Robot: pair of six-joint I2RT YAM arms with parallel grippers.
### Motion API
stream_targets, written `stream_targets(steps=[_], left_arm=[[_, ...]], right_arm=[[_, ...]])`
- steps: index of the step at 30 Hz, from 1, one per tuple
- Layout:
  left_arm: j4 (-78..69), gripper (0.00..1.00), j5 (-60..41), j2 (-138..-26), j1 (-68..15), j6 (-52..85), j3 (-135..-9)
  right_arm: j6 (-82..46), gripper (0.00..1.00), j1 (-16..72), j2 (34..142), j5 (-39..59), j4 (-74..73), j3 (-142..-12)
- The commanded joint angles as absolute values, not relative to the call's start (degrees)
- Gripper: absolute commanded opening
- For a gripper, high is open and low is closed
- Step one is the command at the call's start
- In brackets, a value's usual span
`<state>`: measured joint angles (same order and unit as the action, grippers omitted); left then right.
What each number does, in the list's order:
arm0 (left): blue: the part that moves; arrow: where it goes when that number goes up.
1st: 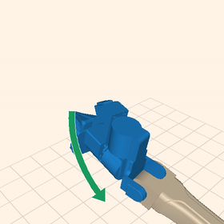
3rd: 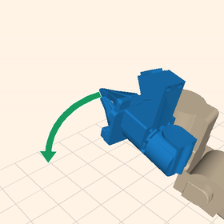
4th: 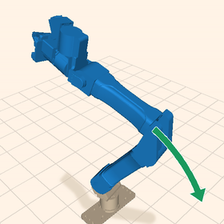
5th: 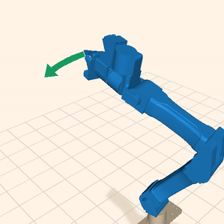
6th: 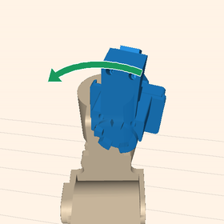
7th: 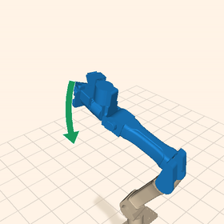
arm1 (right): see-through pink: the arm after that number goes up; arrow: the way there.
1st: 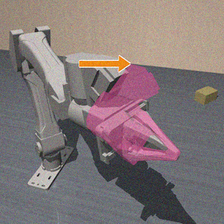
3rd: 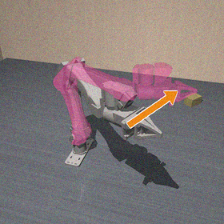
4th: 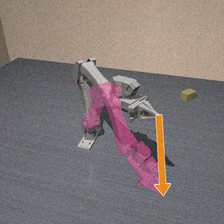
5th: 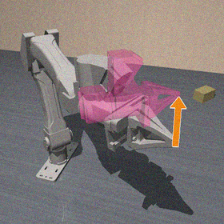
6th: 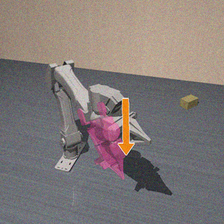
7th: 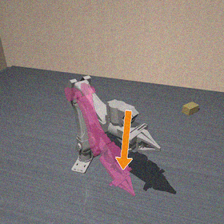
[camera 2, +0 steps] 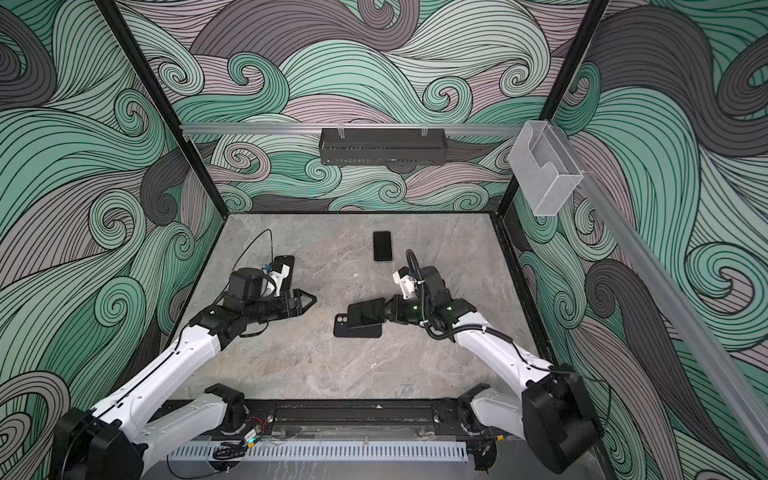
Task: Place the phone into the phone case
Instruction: 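Lower the phone held by both grippers onto the black case, then press the phone down into the black case with both grippers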
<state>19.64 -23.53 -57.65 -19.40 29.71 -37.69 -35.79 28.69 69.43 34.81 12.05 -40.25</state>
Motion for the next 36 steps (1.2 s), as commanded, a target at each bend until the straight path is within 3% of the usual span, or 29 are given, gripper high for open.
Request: stream_targets(steps=[1,21,36], left_arm=[[20.07,0.83,-22.15,-58.65,-20.77,28.30,-36.43],[7.46,0.59,-23.83,-75.11,-28.02,30.18,-35.68],[1.64,0.42,-24.87,-84.69,-28.92,31.92,-35.99]], right_arm=[[-34.62,0.00,28.49,70.45,38.72,9.02,-41.57],[-38.21,0.00,28.46,81.86,41.81,-4.32,-38.24],[-39.49,0.00,28.56,87.22,43.49,-7.88,-37.23]])
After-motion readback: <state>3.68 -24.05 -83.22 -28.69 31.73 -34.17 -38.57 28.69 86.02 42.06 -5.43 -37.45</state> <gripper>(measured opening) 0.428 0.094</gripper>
